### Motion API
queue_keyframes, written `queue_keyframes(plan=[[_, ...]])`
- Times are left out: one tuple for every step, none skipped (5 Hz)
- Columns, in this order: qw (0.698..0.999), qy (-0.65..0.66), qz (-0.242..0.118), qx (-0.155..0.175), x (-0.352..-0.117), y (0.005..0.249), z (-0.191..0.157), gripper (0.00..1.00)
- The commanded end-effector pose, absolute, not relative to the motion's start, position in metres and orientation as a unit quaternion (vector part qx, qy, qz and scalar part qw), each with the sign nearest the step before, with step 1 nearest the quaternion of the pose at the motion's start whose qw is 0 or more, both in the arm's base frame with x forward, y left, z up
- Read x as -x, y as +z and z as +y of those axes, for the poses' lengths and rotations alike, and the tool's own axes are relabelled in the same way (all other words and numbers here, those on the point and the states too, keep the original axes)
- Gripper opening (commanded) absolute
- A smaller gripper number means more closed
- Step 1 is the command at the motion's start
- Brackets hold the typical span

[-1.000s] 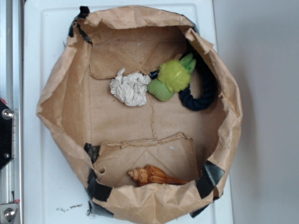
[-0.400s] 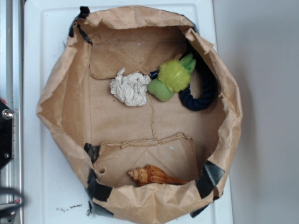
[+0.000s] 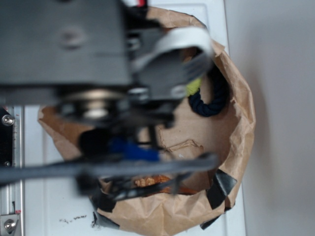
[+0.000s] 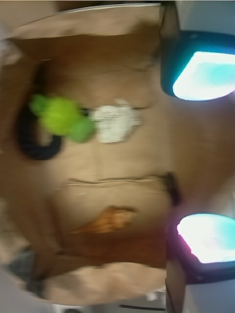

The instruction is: Grab the white paper.

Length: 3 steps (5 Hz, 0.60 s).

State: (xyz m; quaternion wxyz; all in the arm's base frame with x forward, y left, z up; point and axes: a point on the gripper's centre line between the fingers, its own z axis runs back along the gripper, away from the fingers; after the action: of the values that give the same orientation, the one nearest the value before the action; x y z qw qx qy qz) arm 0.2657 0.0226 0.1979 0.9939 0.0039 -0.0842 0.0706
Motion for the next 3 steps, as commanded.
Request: queue_keyframes(plan=[[0.989, 0.009, -0.145, 0.004, -0.236, 0.175, 0.062, 1.00], [0.991, 0.065, -0.110, -0.039, -0.253, 0.165, 0.068, 1.00], [0.991, 0.065, -0.110, -0.039, -0.253, 0.165, 0.068, 1.00]])
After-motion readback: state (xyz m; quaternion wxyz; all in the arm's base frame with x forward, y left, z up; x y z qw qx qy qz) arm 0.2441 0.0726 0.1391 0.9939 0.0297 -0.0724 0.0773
